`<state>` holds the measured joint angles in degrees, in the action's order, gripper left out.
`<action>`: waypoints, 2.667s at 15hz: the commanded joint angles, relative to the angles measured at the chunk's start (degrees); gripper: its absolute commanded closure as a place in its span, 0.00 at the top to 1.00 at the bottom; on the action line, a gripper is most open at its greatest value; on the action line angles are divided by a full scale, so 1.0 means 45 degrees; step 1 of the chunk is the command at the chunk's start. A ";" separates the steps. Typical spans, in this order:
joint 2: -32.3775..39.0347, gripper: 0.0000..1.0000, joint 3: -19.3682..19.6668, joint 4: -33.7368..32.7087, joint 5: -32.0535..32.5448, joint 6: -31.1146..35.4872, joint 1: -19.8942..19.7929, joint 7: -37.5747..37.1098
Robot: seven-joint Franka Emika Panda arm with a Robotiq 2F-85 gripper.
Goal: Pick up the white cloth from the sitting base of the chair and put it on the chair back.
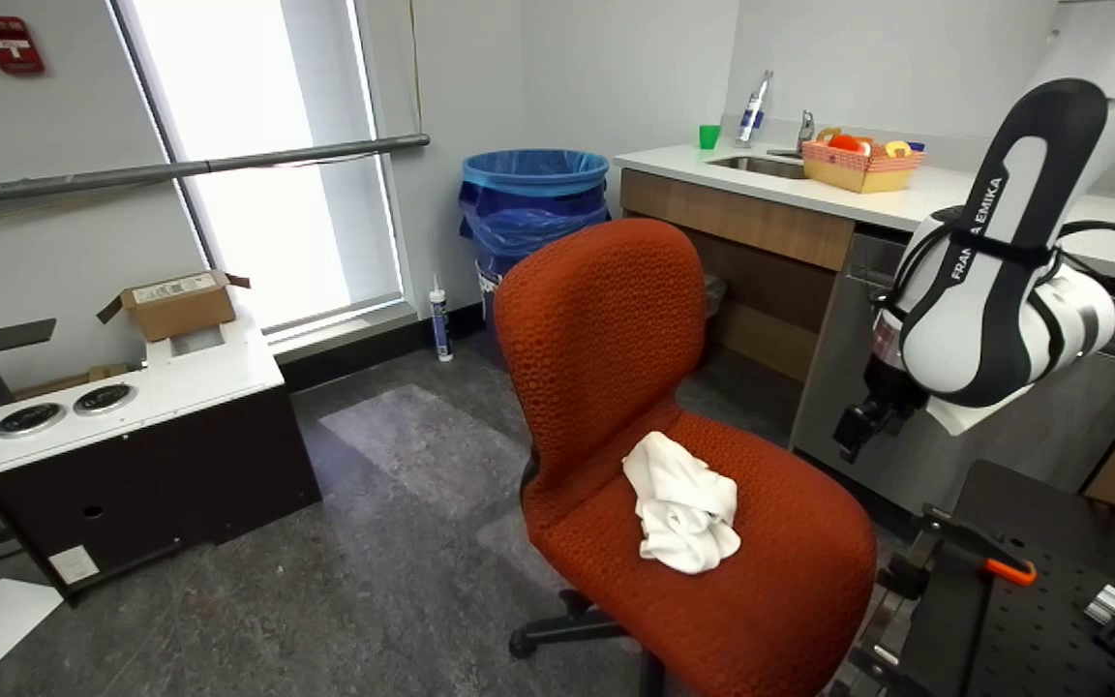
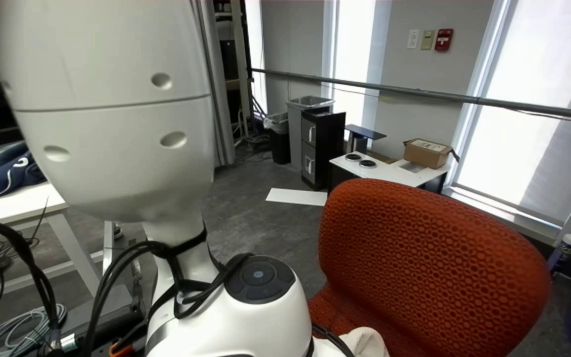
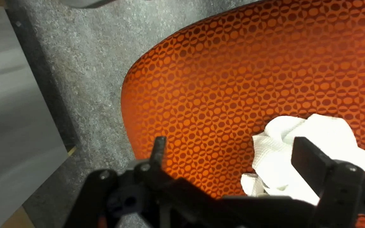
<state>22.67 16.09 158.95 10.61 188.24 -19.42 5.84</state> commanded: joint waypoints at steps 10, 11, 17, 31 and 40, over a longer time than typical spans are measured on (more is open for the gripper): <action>0.1273 1.00 -0.1419 -0.0330 -0.0434 0.0465 -0.1340 0.0137; 0.1273 1.00 -0.1426 -0.0333 -0.0433 0.0465 -0.1340 0.0137; 0.1273 1.00 -0.1433 -0.0341 -0.0432 0.0465 -0.1340 0.0136; 0.4269 1.00 -0.3433 -0.3513 -0.1010 0.1147 -0.1311 -0.0552; 0.7328 1.00 -0.3794 -0.7652 -0.1479 0.0976 -0.0616 -0.0895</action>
<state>49.77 -2.05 131.75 5.72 190.98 -24.44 2.80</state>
